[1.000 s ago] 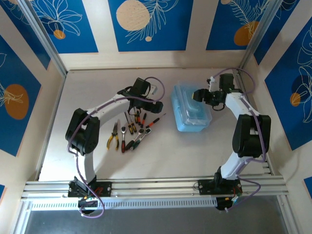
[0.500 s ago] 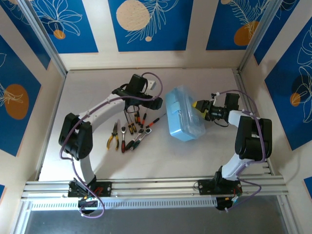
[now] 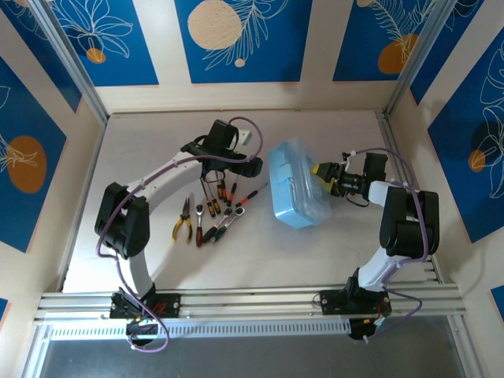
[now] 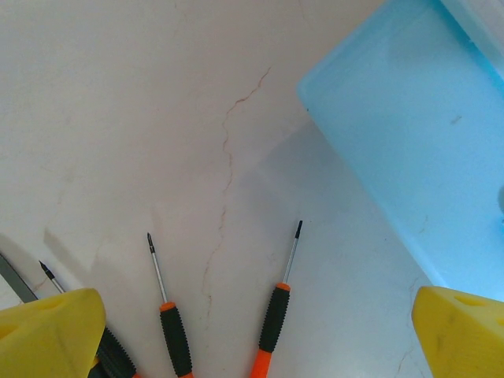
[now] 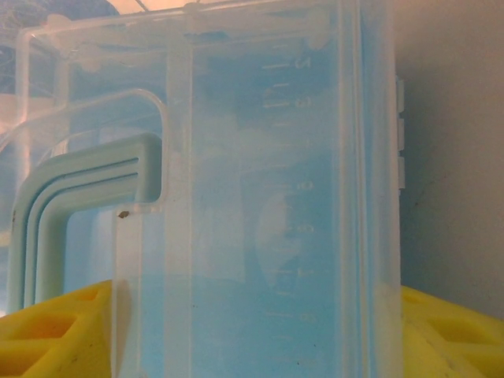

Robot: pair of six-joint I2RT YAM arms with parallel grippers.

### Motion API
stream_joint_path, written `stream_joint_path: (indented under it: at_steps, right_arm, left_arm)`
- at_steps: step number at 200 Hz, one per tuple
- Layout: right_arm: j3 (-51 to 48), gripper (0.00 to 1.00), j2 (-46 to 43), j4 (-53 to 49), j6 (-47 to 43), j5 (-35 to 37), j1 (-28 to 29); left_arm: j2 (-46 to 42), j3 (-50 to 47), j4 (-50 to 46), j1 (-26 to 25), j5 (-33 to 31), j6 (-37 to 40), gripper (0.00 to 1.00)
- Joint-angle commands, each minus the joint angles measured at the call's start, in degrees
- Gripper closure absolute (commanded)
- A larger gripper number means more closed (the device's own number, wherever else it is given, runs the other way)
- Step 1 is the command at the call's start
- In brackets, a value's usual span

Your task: Pack the tool kit

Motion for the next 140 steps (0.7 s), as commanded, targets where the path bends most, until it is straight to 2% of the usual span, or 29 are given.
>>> stream_joint_path:
  at_steps: [1, 98, 140]
  right_arm:
    - [-0.8, 0.28, 0.0, -2.6, -0.3, 3.4, -0.9]
    - [-0.3, 0.15, -1.9, -5.3, -2.6, 3.8, -1.4]
    - [-0.5, 0.12, -2.3, -5.3, -3.0, 3.7, -1.3]
  left_arm:
    - [-1.3, -0.5, -0.9, -0.6, 0.2, 0.2, 0.00]
    - [-0.6, -0.1, -1.0, -1.0, 0.2, 0.2, 0.00]
    - [-0.3, -0.1, -1.1, -1.0, 0.1, 0.2, 0.00]
